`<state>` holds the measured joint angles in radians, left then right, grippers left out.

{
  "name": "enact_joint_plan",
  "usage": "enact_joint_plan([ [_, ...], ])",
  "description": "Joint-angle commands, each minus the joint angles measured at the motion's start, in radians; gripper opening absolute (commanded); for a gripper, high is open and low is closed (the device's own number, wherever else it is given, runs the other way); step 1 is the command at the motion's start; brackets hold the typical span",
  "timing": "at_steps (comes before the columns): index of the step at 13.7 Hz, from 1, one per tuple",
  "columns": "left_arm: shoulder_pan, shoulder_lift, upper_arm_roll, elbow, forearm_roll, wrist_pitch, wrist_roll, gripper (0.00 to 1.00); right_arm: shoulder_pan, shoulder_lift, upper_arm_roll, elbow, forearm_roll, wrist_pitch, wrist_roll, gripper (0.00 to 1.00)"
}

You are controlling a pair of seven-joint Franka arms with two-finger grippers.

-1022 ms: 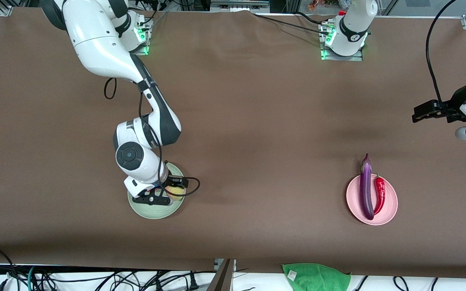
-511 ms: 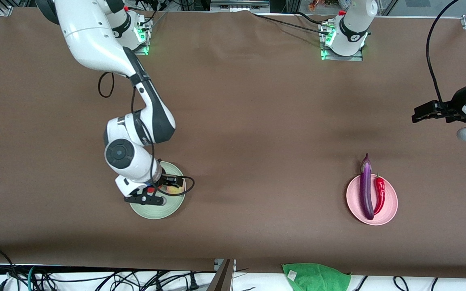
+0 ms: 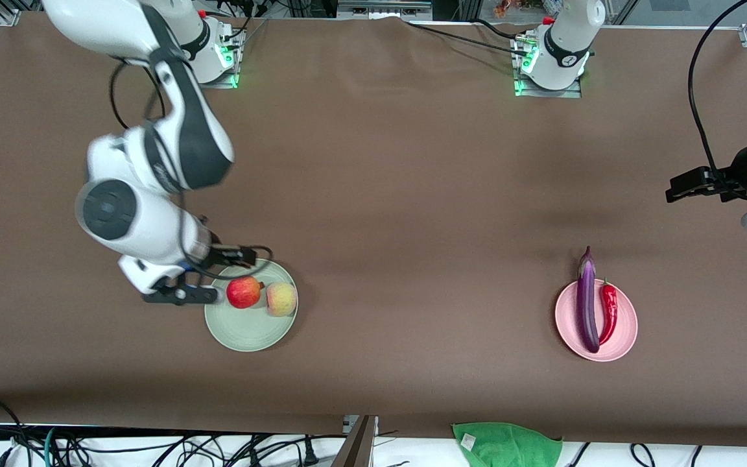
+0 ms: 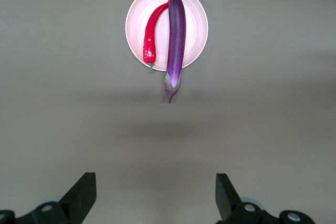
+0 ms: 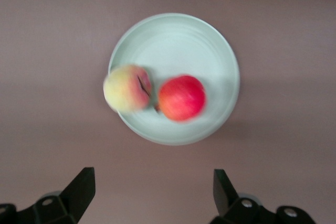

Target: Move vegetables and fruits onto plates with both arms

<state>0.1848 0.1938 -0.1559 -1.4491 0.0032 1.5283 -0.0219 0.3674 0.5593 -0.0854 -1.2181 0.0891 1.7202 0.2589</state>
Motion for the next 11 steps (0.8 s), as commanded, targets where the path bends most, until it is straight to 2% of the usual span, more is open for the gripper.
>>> enact_joint_plan([
  [1, 0.001, 0.015, -0.004, 0.035, -0.011, -0.016, -0.007, 1.00, -0.019, -0.166, -0.036, -0.069, 0.006, -0.123, -0.113, 0.99],
  [3, -0.001, 0.015, -0.004, 0.035, -0.009, -0.016, -0.007, 1.00, -0.019, -0.257, -0.085, -0.112, 0.008, -0.168, -0.209, 0.99],
  [6, -0.004, 0.016, -0.005, 0.035, -0.009, -0.016, -0.007, 1.00, -0.019, -0.343, -0.129, -0.174, 0.003, -0.195, -0.289, 0.99],
  [11, -0.005, 0.016, -0.005, 0.036, -0.011, -0.017, -0.009, 1.00, -0.019, -0.536, -0.151, -0.409, -0.054, -0.136, -0.326, 0.99],
])
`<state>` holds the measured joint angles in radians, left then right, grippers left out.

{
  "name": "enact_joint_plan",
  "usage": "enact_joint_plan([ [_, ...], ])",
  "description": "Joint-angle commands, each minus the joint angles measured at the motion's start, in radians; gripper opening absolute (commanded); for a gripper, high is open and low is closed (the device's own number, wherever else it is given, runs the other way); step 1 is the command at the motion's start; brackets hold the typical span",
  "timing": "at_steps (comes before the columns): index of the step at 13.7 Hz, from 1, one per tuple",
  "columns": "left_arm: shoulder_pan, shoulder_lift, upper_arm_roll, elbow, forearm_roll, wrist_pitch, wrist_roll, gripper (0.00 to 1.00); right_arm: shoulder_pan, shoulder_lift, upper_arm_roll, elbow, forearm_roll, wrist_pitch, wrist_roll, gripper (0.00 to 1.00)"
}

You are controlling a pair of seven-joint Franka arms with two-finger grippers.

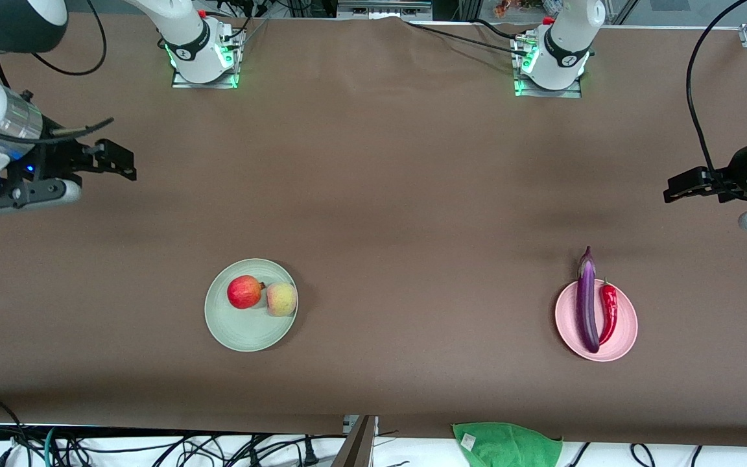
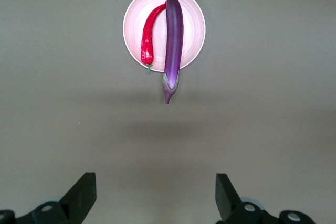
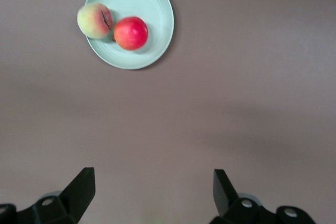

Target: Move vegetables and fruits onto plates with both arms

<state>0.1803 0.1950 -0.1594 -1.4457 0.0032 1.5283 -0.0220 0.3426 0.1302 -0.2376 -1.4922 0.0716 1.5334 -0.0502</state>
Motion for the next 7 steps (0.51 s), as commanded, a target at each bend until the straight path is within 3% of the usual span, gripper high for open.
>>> enact_joint_plan([
  [1, -0.002, 0.015, -0.002, 0.033, -0.011, -0.020, -0.009, 1.00, 0.007, -0.116, 0.003, -0.145, -0.056, 0.048, -0.019, 0.99],
  [5, -0.004, 0.015, -0.003, 0.034, -0.011, -0.020, -0.009, 1.00, -0.004, -0.109, 0.026, -0.145, -0.062, 0.030, -0.077, 0.99],
  [7, -0.004, 0.015, -0.005, 0.034, -0.011, -0.020, -0.009, 1.00, -0.063, -0.106, 0.075, -0.142, -0.064, 0.028, -0.079, 0.99],
])
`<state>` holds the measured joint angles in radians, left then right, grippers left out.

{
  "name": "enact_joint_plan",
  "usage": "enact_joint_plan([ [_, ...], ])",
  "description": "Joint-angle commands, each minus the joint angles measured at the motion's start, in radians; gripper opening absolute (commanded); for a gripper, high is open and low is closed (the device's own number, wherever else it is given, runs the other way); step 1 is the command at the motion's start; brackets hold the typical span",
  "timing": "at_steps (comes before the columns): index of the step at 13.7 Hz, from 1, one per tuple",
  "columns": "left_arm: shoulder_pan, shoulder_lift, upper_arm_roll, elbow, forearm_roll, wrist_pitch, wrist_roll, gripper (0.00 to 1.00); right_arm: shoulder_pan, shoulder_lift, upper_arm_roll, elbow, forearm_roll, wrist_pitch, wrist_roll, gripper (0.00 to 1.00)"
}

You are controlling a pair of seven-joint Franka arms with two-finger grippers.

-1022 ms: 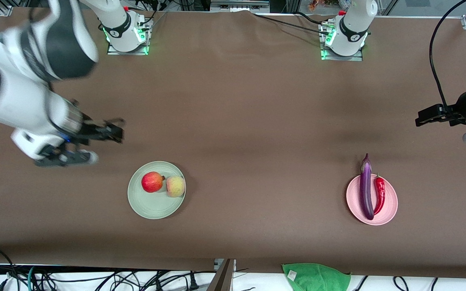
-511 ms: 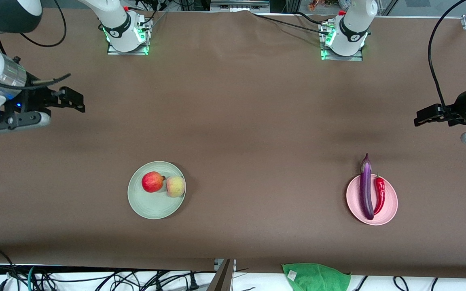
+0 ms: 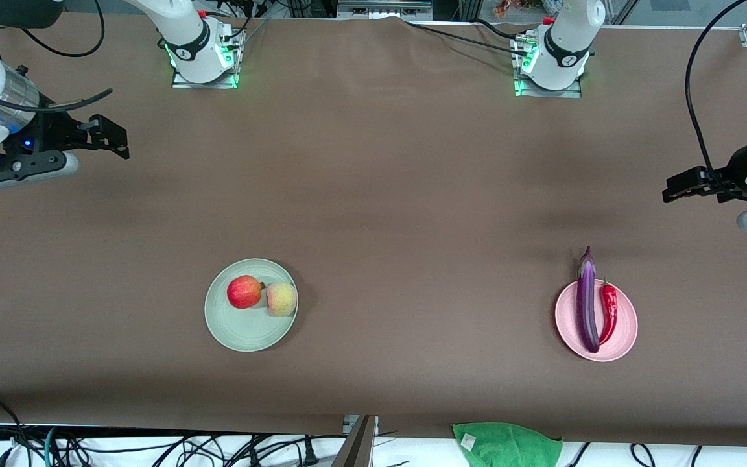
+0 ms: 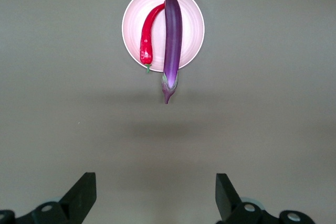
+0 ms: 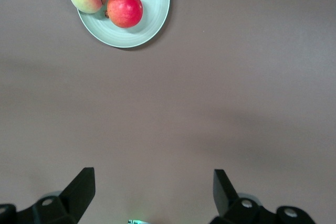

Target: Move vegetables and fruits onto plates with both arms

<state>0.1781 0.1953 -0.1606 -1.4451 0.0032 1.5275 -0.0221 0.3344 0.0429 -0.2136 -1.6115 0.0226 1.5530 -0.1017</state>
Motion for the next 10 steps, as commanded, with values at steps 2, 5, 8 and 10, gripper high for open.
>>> enact_joint_plan([
  [2, -0.002, 0.015, -0.004, 0.034, -0.011, -0.020, -0.009, 1.00, -0.118, -0.018, 0.118, -0.015, -0.019, 0.012, -0.029, 0.99],
  [5, 0.000, 0.015, -0.004, 0.034, -0.011, -0.020, -0.009, 1.00, -0.140, -0.017, 0.140, -0.004, -0.024, 0.015, -0.012, 0.99],
  [8, 0.000, 0.015, -0.005, 0.034, -0.012, -0.020, -0.007, 1.00, -0.143, 0.000, 0.138, 0.027, -0.024, 0.010, -0.013, 0.99],
  [10, 0.000, 0.015, -0.005, 0.034, -0.011, -0.020, -0.007, 1.00, -0.141, 0.000, 0.137, 0.033, -0.024, 0.010, -0.012, 0.99],
])
